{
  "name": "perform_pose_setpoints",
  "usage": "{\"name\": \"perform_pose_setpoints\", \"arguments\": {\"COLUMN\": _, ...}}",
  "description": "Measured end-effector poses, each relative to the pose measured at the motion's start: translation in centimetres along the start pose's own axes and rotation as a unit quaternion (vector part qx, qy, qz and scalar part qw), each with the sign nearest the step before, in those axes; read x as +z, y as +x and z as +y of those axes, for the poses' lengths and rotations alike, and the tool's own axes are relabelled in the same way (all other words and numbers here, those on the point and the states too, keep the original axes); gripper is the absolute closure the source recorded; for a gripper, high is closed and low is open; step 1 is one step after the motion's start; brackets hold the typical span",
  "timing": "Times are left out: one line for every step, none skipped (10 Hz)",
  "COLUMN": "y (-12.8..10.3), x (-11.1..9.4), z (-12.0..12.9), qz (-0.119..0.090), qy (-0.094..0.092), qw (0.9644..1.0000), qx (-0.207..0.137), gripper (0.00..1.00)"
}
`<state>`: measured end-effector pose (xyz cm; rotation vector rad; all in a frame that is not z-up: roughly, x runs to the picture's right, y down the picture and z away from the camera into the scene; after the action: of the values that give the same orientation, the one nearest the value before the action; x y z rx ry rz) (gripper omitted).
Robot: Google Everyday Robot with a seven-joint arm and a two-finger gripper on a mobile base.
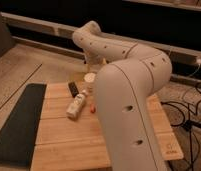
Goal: Move the arm in a circular motion
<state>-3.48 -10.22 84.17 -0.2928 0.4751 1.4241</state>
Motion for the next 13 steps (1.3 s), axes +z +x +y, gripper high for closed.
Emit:
{"name": "perform_pose_setpoints", "arguments": {"y": 1.4, "x": -0.1, "z": 2.4, "qz": 0.009, "qy": -0.010, "qw": 0.9996, "qx": -0.024, "gripper": 0.35}}
{"name": "perform_pose_setpoints", "arguments": {"y": 2.7, "x": -0.2, "z": 4.0, "qz": 0.016, "qy": -0.015, "qw": 0.9989, "qx": -0.041, "gripper": 0.35}}
{"name": "perform_pose_setpoints", "arguments": {"y": 4.9, "x": -0.5, "z": 5.5, "qz": 0.024, "qy": -0.015, "qw": 0.9983, "qx": -0.050, "gripper": 0.35}}
{"name": "perform_pose_setpoints", "arguments": {"y": 6.1, "x": -0.6, "z": 5.8, "qz": 0.026, "qy": -0.012, "qw": 0.9982, "qx": -0.052, "gripper": 0.35}}
{"name": "perform_pose_setpoints", "arguments": {"y": 7.3, "x": -0.8, "z": 5.9, "qz": 0.025, "qy": -0.005, "qw": 0.9983, "qx": -0.052, "gripper": 0.35}}
{"name": "perform_pose_setpoints", "arguments": {"y": 8.2, "x": -0.7, "z": 5.3, "qz": 0.027, "qy": 0.006, "qw": 0.9985, "qx": -0.048, "gripper": 0.35}}
{"name": "perform_pose_setpoints", "arguments": {"y": 9.2, "x": -0.6, "z": 4.1, "qz": 0.031, "qy": 0.019, "qw": 0.9986, "qx": -0.037, "gripper": 0.35}}
{"name": "perform_pose_setpoints", "arguments": {"y": 10.3, "x": -0.3, "z": 2.1, "qz": 0.037, "qy": 0.039, "qw": 0.9984, "qx": -0.018, "gripper": 0.35}}
{"name": "perform_pose_setpoints", "arguments": {"y": 10.8, "x": 0.0, "z": 0.3, "qz": 0.043, "qy": 0.054, "qw": 0.9976, "qx": -0.002, "gripper": 0.35}}
{"name": "perform_pose_setpoints", "arguments": {"y": 11.1, "x": 0.4, "z": -2.0, "qz": 0.049, "qy": 0.074, "qw": 0.9958, "qx": 0.021, "gripper": 0.35}}
{"name": "perform_pose_setpoints", "arguments": {"y": 10.6, "x": 0.8, "z": -4.4, "qz": 0.054, "qy": 0.090, "qw": 0.9935, "qx": 0.044, "gripper": 0.35}}
{"name": "perform_pose_setpoints", "arguments": {"y": 10.0, "x": 1.1, "z": -6.0, "qz": 0.055, "qy": 0.097, "qw": 0.9919, "qx": 0.060, "gripper": 0.35}}
{"name": "perform_pose_setpoints", "arguments": {"y": 8.4, "x": 1.5, "z": -8.4, "qz": 0.052, "qy": 0.099, "qw": 0.9903, "qx": 0.082, "gripper": 0.35}}
